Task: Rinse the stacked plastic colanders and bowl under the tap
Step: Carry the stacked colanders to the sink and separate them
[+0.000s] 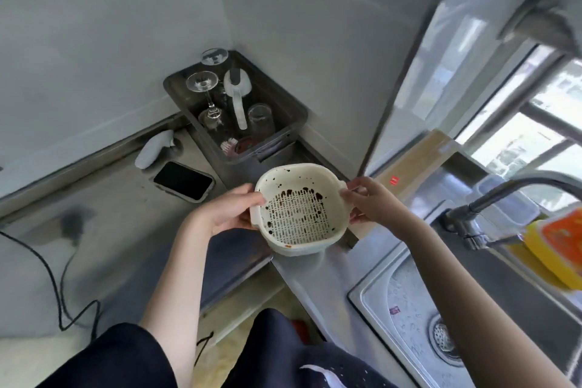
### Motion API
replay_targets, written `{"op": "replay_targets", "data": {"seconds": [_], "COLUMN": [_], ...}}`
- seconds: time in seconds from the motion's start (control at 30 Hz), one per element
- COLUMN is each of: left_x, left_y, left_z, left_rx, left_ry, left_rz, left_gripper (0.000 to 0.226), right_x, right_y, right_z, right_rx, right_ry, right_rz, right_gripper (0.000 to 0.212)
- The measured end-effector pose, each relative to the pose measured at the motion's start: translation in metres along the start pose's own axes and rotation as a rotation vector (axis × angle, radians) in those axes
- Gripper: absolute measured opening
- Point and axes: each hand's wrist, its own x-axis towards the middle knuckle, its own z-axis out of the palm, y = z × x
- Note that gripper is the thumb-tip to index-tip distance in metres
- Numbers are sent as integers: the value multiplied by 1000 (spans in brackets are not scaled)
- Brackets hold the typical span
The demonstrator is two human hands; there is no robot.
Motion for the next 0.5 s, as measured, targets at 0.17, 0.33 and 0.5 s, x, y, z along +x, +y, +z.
{"op": "replay_targets", "data": {"seconds": [0.17,0.33,0.5], "left_x": [-25,-35,-38], "left_y": [7,-12,-38], "left_z": [76,174,243], "left_rx": [63,62,81], "left_ry": [-31,-106,-244], "left_rz": [108,147,75], "left_gripper": [20,11,33], "right_x": [-70,-137,-182], "right_y": [37,111,188], "right_z": [-47,-87,-104], "right_rx": [-34,26,85], "right_ry": [54,217,363], "right_rz": [-34,61,172], "right_gripper": [22,22,24]}}
